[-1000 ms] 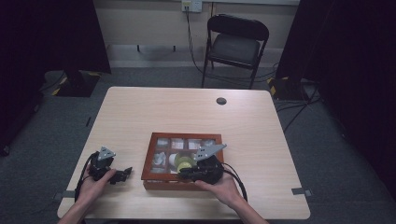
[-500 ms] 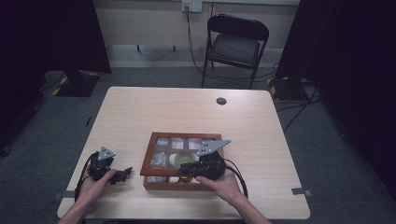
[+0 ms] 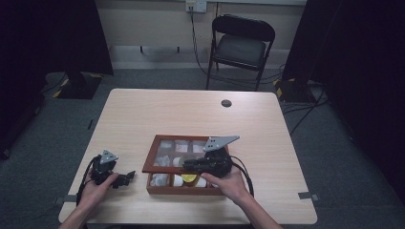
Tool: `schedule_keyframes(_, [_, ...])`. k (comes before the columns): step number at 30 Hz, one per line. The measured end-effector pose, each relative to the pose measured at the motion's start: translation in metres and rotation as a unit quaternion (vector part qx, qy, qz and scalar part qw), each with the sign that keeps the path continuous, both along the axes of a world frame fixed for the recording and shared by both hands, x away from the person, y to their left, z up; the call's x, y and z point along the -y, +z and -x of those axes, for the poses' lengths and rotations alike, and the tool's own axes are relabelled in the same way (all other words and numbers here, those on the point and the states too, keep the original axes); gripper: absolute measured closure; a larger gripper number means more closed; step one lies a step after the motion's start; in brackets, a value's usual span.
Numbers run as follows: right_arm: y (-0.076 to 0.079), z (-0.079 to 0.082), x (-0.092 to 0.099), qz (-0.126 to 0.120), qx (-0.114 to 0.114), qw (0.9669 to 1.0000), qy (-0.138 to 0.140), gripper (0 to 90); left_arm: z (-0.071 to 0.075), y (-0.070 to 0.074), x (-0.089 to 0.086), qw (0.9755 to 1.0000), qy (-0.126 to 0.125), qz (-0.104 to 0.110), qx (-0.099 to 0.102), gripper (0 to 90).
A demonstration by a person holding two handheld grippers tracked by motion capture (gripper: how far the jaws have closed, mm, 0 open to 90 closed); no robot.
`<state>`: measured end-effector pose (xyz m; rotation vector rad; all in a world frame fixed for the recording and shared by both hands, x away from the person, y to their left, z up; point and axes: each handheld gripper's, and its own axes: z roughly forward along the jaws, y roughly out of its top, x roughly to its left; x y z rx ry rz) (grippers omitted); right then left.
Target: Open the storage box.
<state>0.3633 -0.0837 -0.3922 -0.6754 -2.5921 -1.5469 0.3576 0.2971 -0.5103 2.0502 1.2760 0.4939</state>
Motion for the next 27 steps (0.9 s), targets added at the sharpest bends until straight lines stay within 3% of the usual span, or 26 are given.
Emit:
schedule_keyframes(8, [0.008, -0.004, 0.001, -0.012, 0.005, 0.9999, -0.007, 81.2, 0.000, 0.000, 0.000, 1.0000, 0.000, 0.000, 0.000, 0.0])
schedule_keyframes(27, [0.027, -0.017, 0.000, -0.007, 0.001, 0.9999, -0.007, 81.3, 0.000, 0.000, 0.000, 1.0000, 0.000, 0.000, 0.000, 0.0])
